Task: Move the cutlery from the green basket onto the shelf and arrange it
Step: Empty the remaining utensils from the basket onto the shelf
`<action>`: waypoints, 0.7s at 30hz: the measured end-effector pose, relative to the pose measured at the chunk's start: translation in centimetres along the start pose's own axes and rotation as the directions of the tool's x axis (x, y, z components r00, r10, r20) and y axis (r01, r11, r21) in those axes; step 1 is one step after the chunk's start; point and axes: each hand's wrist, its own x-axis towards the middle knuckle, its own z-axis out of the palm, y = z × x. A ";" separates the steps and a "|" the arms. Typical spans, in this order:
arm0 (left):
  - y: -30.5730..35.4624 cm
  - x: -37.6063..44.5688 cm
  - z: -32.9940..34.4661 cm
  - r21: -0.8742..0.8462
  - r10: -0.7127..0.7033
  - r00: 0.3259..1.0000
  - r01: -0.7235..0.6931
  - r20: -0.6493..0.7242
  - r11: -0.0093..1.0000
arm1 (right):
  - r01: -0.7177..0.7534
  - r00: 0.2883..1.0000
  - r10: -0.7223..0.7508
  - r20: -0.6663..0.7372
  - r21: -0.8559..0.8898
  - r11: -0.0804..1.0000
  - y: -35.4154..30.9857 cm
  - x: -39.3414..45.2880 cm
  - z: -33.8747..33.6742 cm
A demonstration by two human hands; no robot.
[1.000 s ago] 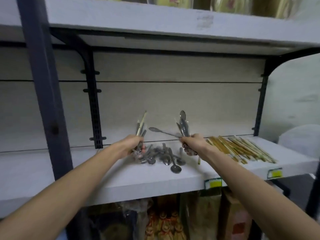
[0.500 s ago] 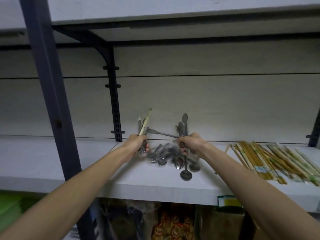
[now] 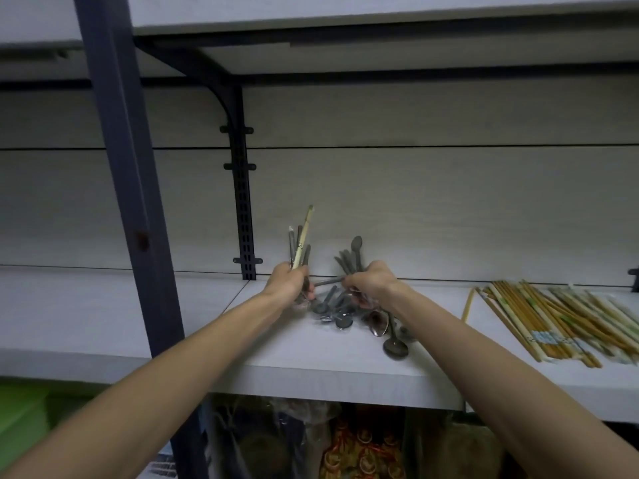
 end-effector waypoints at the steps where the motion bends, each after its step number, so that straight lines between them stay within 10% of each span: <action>1: 0.1 0.0 0.0 0.008 -0.008 1.000 0.008 0.021 1.000 | -0.014 1.000 0.014 0.020 0.008 1.000 -0.1 -0.1 0.0; 21: -2.9 1.0 -2.0 0.155 0.001 0.998 -0.012 0.070 0.988 | 0.112 0.985 -0.105 0.140 -0.043 0.993 0.4 -2.0 -0.5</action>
